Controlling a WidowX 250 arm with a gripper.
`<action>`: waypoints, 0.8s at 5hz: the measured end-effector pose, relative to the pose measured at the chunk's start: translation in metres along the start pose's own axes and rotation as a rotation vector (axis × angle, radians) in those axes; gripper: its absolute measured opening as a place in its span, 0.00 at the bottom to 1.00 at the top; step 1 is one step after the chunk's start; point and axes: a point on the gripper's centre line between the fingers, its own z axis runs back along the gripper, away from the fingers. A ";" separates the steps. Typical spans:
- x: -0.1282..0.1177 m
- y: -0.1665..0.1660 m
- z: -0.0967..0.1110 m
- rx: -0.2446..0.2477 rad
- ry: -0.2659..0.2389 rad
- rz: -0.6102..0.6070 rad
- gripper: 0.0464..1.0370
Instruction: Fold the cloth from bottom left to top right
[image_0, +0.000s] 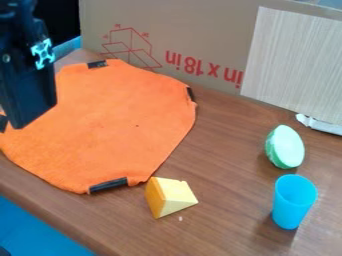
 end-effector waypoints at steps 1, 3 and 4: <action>0.000 0.000 -0.001 -0.011 0.007 -0.001 0.96; 0.046 0.063 -0.015 -0.170 0.064 0.278 0.96; 0.048 0.084 -0.022 -0.175 0.052 0.330 0.96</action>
